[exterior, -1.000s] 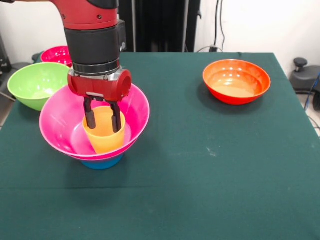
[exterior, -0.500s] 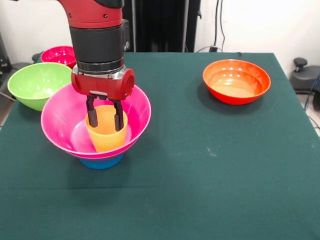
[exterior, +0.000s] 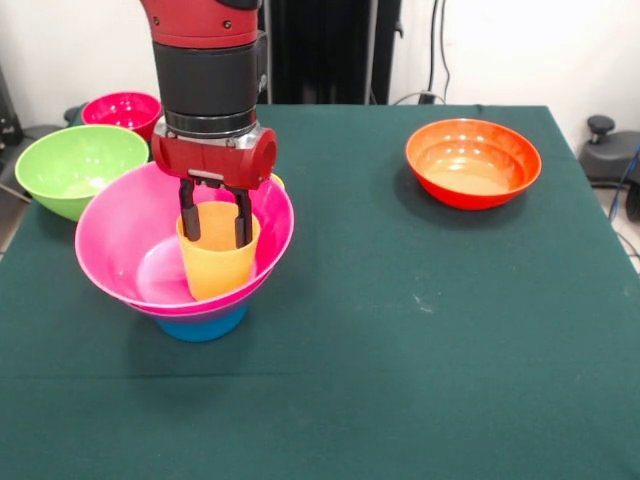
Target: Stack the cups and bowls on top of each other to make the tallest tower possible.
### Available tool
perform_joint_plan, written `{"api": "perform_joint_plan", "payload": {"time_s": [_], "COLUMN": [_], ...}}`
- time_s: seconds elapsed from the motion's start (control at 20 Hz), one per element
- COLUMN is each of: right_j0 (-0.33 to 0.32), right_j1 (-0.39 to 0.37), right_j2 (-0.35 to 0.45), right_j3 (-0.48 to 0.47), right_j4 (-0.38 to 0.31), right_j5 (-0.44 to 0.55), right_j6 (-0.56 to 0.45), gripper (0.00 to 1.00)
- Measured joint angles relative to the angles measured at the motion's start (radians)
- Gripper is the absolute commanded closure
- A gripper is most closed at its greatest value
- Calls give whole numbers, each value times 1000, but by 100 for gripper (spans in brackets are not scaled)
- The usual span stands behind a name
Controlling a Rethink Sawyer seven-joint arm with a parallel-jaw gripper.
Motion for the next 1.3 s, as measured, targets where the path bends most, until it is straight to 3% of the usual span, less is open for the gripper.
{"api": "perform_joint_plan", "payload": {"time_s": [1.3], "right_j0": [23], "right_j1": [-5], "right_j2": [-38], "right_j3": [11], "right_j4": [7], "right_j5": [0], "right_j6": [0], "gripper": [0]}}
